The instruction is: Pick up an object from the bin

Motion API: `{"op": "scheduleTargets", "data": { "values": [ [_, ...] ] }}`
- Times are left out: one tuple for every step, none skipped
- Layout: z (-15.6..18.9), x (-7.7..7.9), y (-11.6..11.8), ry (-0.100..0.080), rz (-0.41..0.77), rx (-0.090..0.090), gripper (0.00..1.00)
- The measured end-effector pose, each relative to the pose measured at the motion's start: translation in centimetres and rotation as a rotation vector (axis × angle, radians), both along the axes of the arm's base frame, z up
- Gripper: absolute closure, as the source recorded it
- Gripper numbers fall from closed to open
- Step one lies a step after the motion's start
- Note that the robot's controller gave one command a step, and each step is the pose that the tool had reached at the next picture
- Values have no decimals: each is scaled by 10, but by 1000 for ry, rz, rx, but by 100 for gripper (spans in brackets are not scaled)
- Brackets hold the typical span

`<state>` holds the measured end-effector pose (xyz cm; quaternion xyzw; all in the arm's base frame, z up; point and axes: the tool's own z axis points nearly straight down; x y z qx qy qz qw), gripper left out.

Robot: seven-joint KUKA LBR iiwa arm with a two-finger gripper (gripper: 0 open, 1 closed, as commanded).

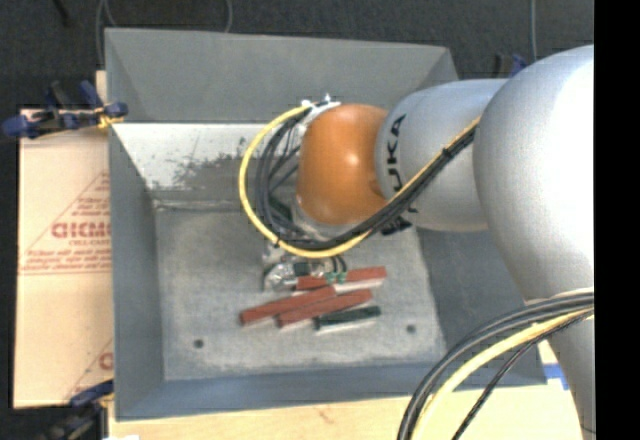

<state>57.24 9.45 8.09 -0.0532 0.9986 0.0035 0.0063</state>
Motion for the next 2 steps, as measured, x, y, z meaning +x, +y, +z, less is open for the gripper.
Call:
{"op": "scheduleTargets", "data": {
  "values": [
    [0,0,0,0,-1,0,100],
    [194,-15,-20,11,45,-9,100]
  ]
}}
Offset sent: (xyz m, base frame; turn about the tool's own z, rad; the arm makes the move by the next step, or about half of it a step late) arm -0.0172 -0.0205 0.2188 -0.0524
